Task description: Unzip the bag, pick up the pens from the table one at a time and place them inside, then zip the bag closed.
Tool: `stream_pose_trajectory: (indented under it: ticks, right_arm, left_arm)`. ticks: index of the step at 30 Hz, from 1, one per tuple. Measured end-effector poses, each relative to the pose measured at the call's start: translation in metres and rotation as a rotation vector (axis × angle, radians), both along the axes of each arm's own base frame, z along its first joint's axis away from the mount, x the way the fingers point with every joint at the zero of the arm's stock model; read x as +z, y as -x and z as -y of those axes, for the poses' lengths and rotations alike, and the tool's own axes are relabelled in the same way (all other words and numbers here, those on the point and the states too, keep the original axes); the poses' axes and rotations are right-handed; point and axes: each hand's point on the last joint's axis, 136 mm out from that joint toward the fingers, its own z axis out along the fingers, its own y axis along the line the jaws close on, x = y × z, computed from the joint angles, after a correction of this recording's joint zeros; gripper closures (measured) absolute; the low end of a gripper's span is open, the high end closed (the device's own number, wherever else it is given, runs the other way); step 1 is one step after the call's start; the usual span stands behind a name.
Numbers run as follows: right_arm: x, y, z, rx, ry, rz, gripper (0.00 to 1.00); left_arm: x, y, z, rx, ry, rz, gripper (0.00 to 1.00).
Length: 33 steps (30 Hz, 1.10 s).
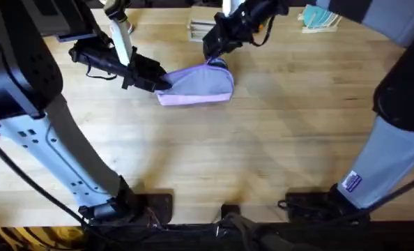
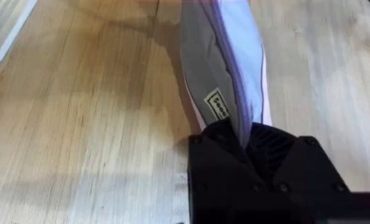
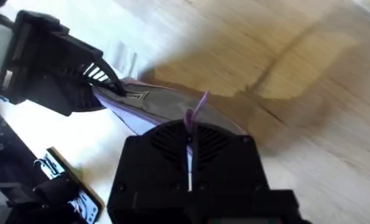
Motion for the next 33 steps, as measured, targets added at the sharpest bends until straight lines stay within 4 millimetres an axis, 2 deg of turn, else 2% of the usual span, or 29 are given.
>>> stream_pose_trajectory:
  ticks: [4,8,14,17,20,25,28,30,33]
  right_arm:
    - [0.015,-0.015,0.032,-0.075,0.008,0.032,0.971]
    - [0.017,-0.023,0.053,-0.122,0.02,0.027,0.97]
    - [0.007,-0.012,0.067,-0.145,0.081,-0.032,0.969]
    - [0.003,-0.013,0.074,-0.159,0.12,-0.026,0.968]
    - [-0.011,-0.014,0.081,-0.178,0.159,-0.025,0.968]
    - [-0.062,-0.009,0.101,-0.291,0.184,-0.101,0.968]
    - [-0.084,0.0,0.111,-0.37,0.187,-0.176,0.968]
    - [-0.086,0.0,0.116,-0.405,0.184,-0.195,0.968]
    - [-0.076,-0.005,0.119,-0.423,0.179,-0.173,0.968]
  left_arm:
    - [0.003,-0.002,0.003,0.007,0.019,0.006,0.958]
    - [0.004,-0.006,0.006,0.009,0.033,0.026,0.958]
    - [0.004,-0.006,0.007,0.007,0.032,0.026,0.958]
    - [0.004,-0.005,0.007,0.006,0.031,0.024,0.958]
    - [0.004,-0.005,0.006,0.006,0.03,0.024,0.958]
    - [0.004,-0.004,0.009,-0.004,0.029,0.022,0.958]
    - [0.004,-0.002,0.011,-0.01,0.028,0.014,0.958]
    - [0.004,-0.002,0.012,-0.012,0.028,0.014,0.958]
    - [0.004,-0.002,0.012,-0.012,0.027,0.014,0.958]
